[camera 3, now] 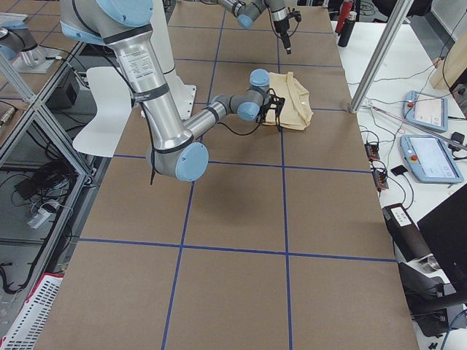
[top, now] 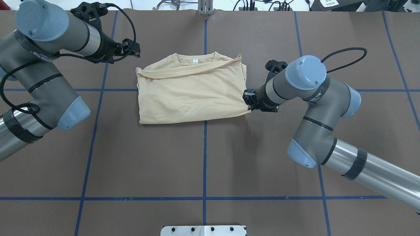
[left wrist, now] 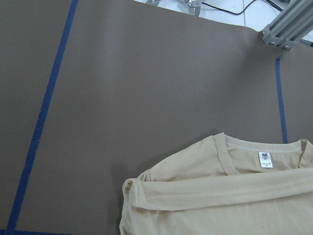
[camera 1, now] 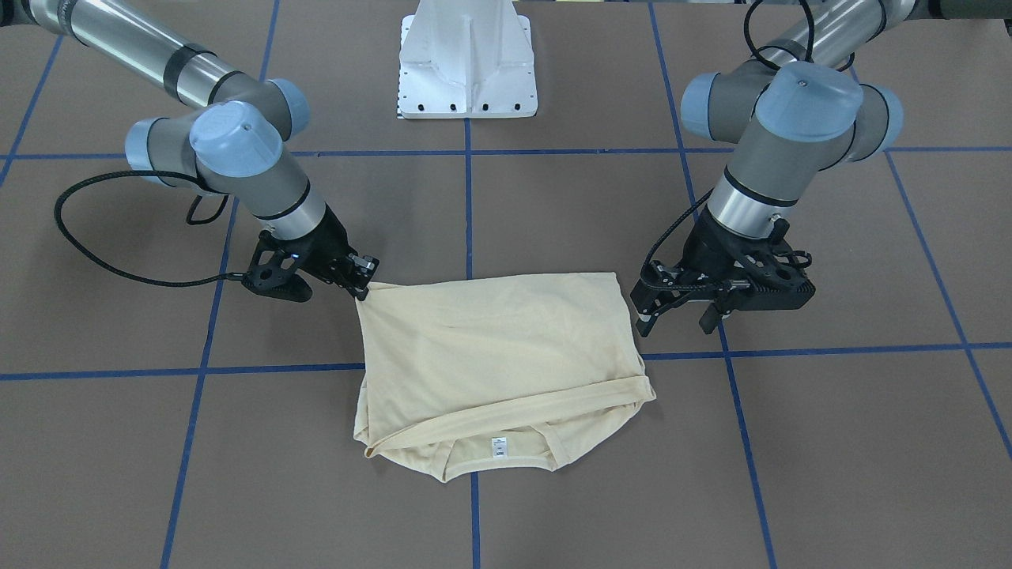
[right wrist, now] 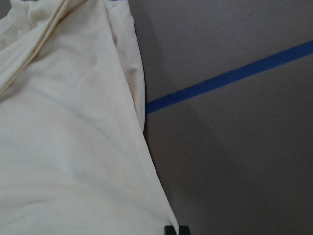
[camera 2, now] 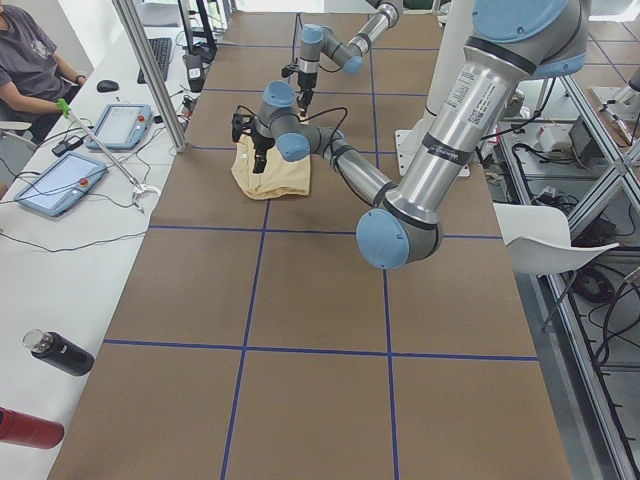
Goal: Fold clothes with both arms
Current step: 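Drag the folded shirt with the right gripper toward the robot and sideways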
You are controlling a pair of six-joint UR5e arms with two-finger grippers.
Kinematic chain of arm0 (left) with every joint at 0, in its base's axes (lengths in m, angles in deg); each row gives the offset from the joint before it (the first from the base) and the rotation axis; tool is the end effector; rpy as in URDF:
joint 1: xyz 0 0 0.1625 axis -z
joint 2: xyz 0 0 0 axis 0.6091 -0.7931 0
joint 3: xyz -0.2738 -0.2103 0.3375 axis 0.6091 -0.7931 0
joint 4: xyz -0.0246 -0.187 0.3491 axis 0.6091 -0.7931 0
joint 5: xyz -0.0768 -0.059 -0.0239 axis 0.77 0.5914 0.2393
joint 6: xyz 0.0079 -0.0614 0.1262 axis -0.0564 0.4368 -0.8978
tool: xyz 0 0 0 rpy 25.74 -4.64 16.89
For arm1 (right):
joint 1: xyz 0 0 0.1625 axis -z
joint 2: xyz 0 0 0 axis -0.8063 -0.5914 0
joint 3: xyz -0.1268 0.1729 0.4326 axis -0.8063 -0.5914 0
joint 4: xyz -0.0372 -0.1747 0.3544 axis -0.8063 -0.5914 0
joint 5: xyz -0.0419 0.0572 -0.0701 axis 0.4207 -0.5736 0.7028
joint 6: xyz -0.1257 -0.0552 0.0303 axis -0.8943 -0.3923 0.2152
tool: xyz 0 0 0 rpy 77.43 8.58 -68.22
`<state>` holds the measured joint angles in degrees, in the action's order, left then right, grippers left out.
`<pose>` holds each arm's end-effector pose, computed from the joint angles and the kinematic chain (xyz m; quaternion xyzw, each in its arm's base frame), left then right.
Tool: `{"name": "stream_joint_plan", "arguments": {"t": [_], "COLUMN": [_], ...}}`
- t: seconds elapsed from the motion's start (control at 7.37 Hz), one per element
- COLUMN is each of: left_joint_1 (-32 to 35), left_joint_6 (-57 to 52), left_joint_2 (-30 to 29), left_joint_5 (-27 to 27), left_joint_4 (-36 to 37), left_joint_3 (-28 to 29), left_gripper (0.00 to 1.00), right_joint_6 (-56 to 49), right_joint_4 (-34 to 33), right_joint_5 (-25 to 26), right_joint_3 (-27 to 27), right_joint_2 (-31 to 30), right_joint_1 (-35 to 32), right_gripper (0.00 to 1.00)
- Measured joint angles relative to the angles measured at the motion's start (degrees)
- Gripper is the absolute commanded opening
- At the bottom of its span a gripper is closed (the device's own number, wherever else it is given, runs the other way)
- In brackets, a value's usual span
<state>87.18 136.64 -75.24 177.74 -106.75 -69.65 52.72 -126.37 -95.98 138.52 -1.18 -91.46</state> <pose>0.3969 -0.5986 0.3594 0.1505 0.4766 -0.1313 0.8561 -0.5031 -0.4865 0.4099 -0.0145 -0.4910 0.1740 0.8535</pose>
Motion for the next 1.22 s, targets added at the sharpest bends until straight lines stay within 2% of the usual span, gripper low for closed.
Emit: {"name": "stream_joint_plan", "arguments": {"t": [0.68, 0.95, 1.22], "left_joint_1": [-0.1, -0.1, 0.0], "left_joint_6": [0.0, -0.1, -0.5], "left_joint_2": [0.0, 0.1, 0.6], "left_joint_5": [0.0, 0.1, 0.1], "left_joint_4": [0.0, 0.0, 0.0], "left_joint_3": [0.1, 0.5, 0.7], "left_gripper": [0.99, 0.99, 0.99], "right_joint_6": [0.1, 0.4, 0.8], "right_joint_4": [-0.1, 0.1, 0.0], "right_joint_5": [-1.6, -8.8, -18.0], "right_joint_3": [16.7, 21.8, 23.2], "right_joint_2": [-17.2, -22.8, -24.6], "right_joint_1": [0.0, 2.1, 6.0], "right_gripper": [0.0, 0.0, 0.0]}}
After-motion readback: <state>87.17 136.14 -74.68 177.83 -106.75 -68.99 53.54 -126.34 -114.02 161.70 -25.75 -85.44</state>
